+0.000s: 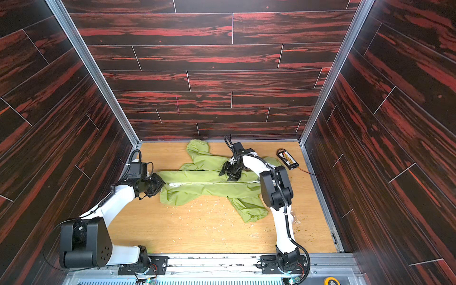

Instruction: Zip up the jacket

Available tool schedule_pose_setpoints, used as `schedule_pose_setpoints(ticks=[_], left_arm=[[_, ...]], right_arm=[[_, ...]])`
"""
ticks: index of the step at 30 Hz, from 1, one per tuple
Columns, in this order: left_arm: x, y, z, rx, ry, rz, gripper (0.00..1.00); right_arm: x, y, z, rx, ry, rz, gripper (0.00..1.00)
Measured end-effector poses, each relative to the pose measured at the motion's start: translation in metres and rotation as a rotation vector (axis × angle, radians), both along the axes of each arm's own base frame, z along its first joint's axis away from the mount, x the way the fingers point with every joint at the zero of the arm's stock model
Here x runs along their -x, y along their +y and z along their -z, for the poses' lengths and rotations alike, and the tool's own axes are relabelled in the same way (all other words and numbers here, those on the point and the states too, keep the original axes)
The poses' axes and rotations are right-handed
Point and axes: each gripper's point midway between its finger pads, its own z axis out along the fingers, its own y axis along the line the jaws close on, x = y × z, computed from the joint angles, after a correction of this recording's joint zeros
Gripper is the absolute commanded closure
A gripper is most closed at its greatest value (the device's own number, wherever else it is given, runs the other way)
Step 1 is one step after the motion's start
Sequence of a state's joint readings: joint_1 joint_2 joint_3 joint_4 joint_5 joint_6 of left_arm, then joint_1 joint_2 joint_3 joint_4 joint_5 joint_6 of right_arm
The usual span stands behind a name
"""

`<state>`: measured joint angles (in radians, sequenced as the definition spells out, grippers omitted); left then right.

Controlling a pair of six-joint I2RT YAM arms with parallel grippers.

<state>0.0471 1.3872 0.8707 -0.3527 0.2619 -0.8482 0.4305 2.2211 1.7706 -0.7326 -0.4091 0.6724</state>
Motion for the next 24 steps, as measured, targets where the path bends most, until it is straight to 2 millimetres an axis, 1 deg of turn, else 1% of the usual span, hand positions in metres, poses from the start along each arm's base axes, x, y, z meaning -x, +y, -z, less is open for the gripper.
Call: schedule_pose_setpoints(ticks=[3,5,8,17,22,24], left_arm=[[-0.002,-0.003,-0.001,0.015,-0.009,0.010,0.85],[-0.002,-0.005,-0.001,0.023,-0.008,0.019,0.83],[0.000,-0.007,0.004,0.030,0.006,0.029,0.79],[0.006,-0.005,0.017,0.017,0.046,0.026,0.77],[0.007,-0.001,0.019,-0.003,0.055,0.012,0.77],[0.006,0.001,0.020,-0.009,0.057,0.008,0.79]], right_arm=[[0.000,0.000,0.000,0.000,0.000,0.000,0.38],[0.000,0.000,0.000,0.000,0.000,0.000,0.38],[0.000,0.000,0.000,0.000,0.000,0.000,0.38],[0.000,0.000,0.000,-0.001,0.000,0.000,0.38],[0.001,0.000,-0.002,-0.001,-0.002,0.000,0.38],[0.003,-0.002,-0.004,-0.001,-0.003,0.000,0.38]])
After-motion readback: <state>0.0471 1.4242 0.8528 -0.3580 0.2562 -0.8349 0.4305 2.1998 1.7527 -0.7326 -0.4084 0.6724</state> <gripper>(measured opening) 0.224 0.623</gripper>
